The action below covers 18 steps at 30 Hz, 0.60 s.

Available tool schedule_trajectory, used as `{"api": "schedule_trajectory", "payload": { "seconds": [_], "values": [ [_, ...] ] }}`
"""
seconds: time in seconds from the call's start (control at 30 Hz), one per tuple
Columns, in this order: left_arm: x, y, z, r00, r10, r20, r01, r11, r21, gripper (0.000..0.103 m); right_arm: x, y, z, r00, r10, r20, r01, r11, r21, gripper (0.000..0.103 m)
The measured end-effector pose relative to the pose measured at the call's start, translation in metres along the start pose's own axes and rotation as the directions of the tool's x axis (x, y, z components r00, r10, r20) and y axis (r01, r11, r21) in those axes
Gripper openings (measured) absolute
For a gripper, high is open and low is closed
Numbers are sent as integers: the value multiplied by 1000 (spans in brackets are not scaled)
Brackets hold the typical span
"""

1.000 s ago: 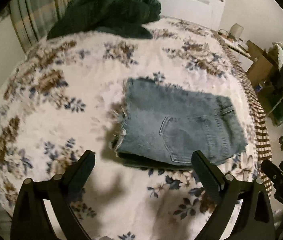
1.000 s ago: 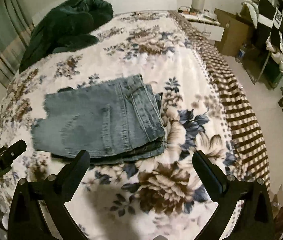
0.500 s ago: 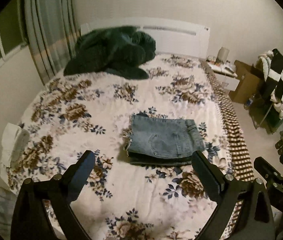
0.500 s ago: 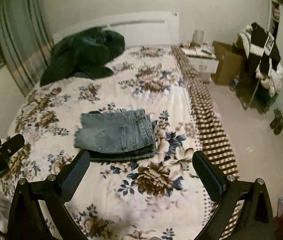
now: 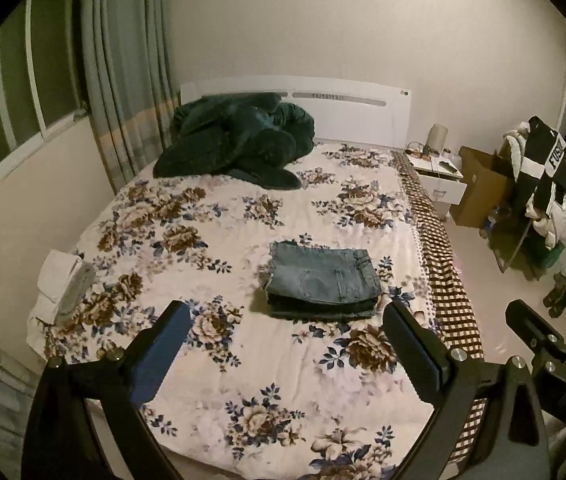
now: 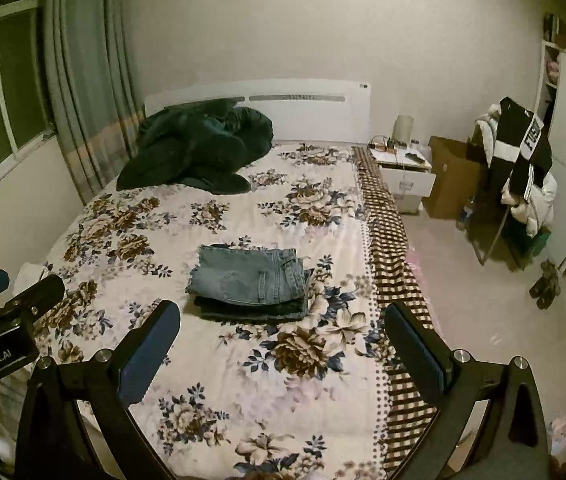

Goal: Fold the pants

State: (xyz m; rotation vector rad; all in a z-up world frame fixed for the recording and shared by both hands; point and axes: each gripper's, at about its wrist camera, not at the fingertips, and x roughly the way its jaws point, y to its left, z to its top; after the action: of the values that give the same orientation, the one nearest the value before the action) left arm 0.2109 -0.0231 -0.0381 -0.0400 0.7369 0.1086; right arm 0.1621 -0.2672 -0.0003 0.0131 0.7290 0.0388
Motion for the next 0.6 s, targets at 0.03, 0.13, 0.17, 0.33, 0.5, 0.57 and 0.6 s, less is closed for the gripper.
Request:
{"api": "schedule_trajectory", "payload": {
  "seconds": [0.03,0.13,0.17,0.33,0.5,0.57,0.6],
  "values": [
    [-8,2,1,1000,2,10,-2,1000,3,100,-10,2,-1,1000,5,3,-5,1000,2,103],
    [-23,10,-1,999,-4,32,4,1000,-3,103,-40,10,-2,1000,7,26,-7,1000,-2,103],
    [-25,12,-2,999,-5,33,5,1000,-4,103,-48,13,-2,999,1,33,-1,1000,-3,103],
    [-35,25,-9,1000,-4,26,5,1000,-3,103,-69,25,-1,999,-3,35,3,1000,-1,103],
    [-45,33,-16,999,2,34,-2,1000,-7,103,-73,33,-3,1000,-9,29,9,1000,15,103],
    [-47,36,-19,999,2,34,-2,1000,-8,103,-71,35,-3,1000,-8,23,7,1000,16,103],
    [-48,38,-20,999,3,36,-2,1000,-11,103,-73,35,-4,1000,-8,21,8,1000,19,103]
  ]
}}
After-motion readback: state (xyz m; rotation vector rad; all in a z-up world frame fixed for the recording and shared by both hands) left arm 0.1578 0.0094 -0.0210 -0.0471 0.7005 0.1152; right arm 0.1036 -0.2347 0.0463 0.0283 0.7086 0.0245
